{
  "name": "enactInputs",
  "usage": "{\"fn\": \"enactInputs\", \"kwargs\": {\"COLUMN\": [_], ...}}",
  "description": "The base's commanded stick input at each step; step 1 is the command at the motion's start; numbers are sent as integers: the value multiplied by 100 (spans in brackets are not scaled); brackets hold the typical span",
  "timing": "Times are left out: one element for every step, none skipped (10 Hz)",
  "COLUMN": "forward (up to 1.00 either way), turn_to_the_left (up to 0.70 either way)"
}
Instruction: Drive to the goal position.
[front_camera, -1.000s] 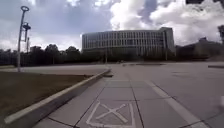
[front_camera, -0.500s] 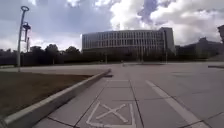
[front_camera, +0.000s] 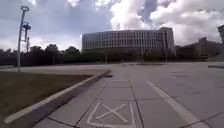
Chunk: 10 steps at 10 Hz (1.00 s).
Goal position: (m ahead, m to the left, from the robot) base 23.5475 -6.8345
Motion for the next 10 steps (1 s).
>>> {"fn": "enactInputs", "kwargs": {"forward": [5, 6, 6, 6, 6, 6, 6, 5, 5, 6], "turn_to_the_left": [0, 0, 0, 0, 0, 0, 0, 0, 0, 0]}}
